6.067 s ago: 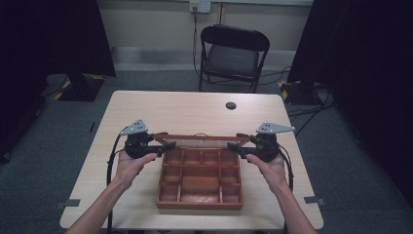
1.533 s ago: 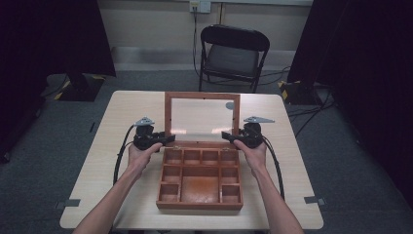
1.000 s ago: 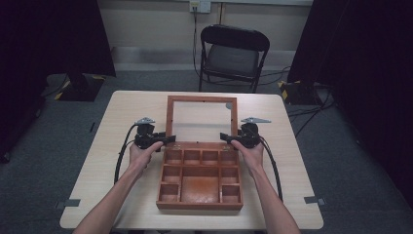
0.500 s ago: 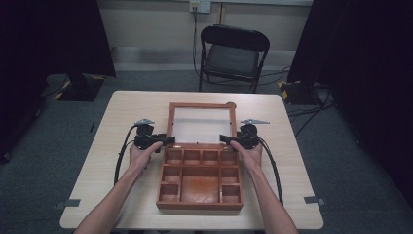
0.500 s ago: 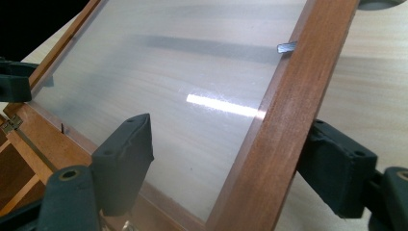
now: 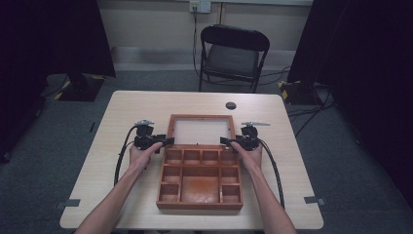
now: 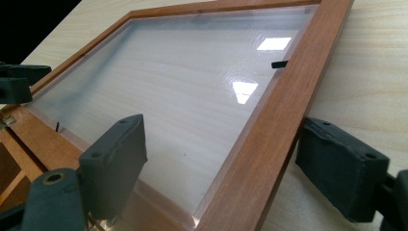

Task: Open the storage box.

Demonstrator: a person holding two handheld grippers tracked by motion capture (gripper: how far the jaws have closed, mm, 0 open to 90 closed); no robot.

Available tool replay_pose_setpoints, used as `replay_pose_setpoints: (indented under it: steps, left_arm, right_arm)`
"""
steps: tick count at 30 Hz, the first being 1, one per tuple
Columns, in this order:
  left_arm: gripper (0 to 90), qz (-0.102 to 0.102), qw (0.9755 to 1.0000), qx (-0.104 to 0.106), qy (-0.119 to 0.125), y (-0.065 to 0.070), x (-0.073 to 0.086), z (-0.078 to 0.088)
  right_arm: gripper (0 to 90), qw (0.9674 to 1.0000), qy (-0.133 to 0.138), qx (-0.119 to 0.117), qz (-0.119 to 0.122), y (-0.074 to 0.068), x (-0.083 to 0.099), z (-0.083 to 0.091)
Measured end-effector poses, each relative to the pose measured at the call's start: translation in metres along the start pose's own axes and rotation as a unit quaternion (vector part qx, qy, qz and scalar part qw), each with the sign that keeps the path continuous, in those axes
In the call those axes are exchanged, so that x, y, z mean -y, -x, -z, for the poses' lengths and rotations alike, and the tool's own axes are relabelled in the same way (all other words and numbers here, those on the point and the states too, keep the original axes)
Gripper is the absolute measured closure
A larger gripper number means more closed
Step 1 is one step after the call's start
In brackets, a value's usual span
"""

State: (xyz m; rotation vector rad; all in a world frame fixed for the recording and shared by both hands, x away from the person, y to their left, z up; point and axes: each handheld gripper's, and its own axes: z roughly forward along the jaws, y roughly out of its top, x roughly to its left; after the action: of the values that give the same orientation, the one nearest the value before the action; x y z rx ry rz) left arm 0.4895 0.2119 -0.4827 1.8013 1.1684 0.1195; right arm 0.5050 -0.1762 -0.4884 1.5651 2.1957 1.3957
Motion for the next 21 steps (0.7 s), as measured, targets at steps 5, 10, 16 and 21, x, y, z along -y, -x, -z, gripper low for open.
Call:
replay_pose_setpoints:
  steps: [5,10,16,21]
  left_arm:
    - [38.7,-0.002,1.0,-0.004,-0.003,0.001,0.001,0.0]
    - [33.5,-0.009,0.9999,-0.015,-0.002,0.003,0.0,0.005]
    - [29.2,-0.028,0.9994,-0.022,-0.003,0.005,0.0,0.015]
    - [27.5,-0.039,0.9989,-0.024,-0.008,0.005,0.002,0.028]
  right_arm:
    - [17.3,0.9998,0.003,0.015,0.009,0.002,0.0,0.006]
    - [18.3,0.9996,0.007,0.021,0.018,0.002,0.003,0.013]
    - [18.8,0.9992,0.01,0.024,0.03,-0.001,0.002,0.026]
    - [19.1,0.998,0.016,0.026,0.054,-0.009,0.0,0.043]
